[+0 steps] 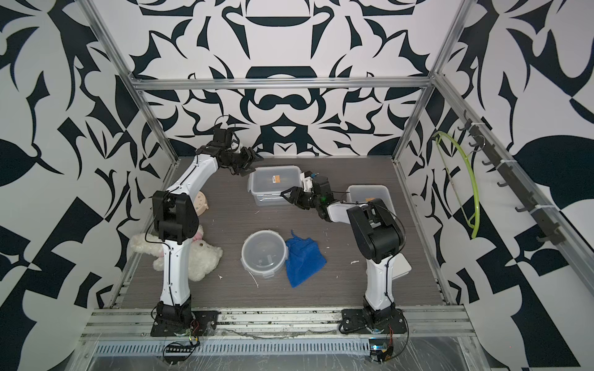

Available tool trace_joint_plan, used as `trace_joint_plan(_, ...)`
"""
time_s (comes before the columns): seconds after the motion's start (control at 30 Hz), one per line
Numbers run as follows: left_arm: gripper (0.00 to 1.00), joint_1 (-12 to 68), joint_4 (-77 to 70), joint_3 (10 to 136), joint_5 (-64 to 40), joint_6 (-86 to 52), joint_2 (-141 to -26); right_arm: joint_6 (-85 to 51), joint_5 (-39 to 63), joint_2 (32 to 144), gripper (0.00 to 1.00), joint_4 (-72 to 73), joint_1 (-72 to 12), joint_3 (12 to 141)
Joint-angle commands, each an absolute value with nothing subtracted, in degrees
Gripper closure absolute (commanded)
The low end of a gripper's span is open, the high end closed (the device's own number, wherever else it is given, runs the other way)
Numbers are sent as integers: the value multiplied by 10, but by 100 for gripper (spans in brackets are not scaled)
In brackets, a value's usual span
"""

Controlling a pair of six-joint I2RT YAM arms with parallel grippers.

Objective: Wipe the insides of the lunch boxes
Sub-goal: Move the lunch box to the center of the board.

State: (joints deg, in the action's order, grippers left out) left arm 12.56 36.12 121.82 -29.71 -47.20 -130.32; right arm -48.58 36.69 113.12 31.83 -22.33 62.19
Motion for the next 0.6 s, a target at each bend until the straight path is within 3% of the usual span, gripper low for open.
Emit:
trace_joint_plan(0.0,33,128,354,1212,-318,-470,-1310,-524,387,1112,44,433,-227,633)
trace_joint_plan(0.33,35,145,350,1163,-316,-463,-1296,-581,392,1116,65,496,-226,621)
trace_joint_plan(0.47,35,152,351,1141,-309,-458,-1279,-602,388,1120,88,517,-224,606)
trace_joint_plan(0.57,35,156,353,1123,-304,-453,-1265,-616,387,1121,100,526,-223,601)
